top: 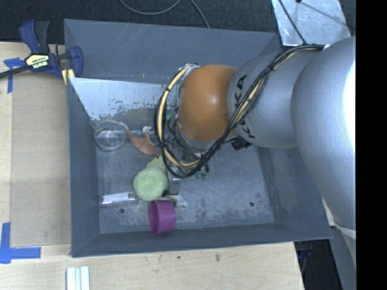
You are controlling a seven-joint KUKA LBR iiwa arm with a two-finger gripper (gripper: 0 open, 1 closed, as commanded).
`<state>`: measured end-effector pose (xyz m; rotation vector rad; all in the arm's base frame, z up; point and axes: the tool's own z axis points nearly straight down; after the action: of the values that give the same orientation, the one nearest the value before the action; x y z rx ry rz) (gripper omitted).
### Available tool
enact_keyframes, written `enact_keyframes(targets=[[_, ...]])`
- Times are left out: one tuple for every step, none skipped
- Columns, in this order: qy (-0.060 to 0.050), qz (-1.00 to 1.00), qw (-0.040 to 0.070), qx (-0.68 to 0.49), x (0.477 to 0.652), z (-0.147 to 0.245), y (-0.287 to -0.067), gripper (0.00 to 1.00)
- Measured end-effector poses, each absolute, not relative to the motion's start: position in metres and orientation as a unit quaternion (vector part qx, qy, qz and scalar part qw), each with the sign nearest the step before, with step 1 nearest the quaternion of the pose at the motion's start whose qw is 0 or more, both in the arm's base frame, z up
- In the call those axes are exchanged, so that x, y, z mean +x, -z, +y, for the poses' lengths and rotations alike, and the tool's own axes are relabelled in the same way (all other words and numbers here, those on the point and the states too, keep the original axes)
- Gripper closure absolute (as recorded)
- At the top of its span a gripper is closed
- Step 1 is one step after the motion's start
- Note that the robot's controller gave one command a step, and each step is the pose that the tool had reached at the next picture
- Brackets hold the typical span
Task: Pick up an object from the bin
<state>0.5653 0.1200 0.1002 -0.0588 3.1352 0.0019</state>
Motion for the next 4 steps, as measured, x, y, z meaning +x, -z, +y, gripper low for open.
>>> enact_keyframes(targets=[[0.000, 0.996, 0.010, -0.085, 0.5600, 0.1343, -0.0793, 0.00], [-0.002, 1.000, 0.003, -0.006, 0.5646, 0.1264, -0.0735, 1.00], [-0.002, 1.000, 0.003, -0.006, 0.5646, 0.1264, -0.0735, 1.00], [-0.002, 1.000, 0.002, -0.006, 0.5640, 0.1264, -0.0764, 1.00]])
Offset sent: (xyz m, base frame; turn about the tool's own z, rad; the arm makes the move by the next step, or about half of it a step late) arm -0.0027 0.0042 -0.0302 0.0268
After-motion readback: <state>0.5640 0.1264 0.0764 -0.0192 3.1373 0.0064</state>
